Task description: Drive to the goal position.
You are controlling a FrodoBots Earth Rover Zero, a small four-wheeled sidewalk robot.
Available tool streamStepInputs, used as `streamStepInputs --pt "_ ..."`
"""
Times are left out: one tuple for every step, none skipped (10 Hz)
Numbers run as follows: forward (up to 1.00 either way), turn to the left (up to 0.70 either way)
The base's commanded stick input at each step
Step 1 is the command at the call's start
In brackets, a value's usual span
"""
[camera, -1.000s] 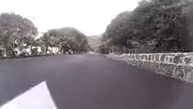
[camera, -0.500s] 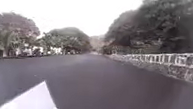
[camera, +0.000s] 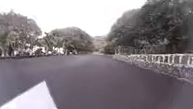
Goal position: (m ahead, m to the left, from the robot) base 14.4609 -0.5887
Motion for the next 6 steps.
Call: streamStepInputs --pt "1.0 0.0" --pt "1.0 -0.03" --pt "1.0 -0.28" --pt "1.0 -0.4" --pt "1.0 -0.4" --pt "1.0 -0.4"
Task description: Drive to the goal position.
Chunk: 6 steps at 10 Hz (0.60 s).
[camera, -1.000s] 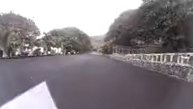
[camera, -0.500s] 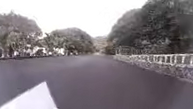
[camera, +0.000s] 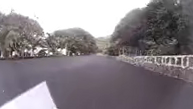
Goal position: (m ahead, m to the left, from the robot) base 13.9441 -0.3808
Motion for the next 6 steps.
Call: streamStepInputs --pt "1.0 -0.18" --pt "1.0 0.0" --pt "1.0 0.0" --pt "1.0 0.0" --pt "1.0 -0.26" --pt "1.0 -0.35"
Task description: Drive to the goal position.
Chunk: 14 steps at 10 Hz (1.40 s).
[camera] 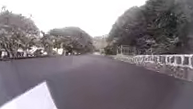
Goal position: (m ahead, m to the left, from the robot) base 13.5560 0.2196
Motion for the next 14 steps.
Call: streamStepInputs --pt "1.0 -0.27" --pt "1.0 -0.34" --pt "1.0 -0.4" --pt "1.0 -0.4" --pt "1.0 -0.09" --pt "1.0 0.0" --pt "1.0 0.0" --pt "1.0 0.0" --pt "1.0 0.0" --pt "1.0 0.0" --pt "1.0 0.0" --pt "1.0 0.0" --pt "1.0 0.0" --pt "1.0 0.0"
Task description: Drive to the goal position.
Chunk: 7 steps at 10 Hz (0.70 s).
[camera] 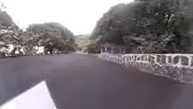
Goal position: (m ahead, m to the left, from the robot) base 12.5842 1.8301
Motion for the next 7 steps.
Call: streamStepInputs --pt "1.0 0.0" --pt "1.0 0.0" --pt "1.0 0.0" --pt "1.0 0.0" --pt "1.0 0.0" --pt "1.0 0.0" --pt "1.0 0.0"
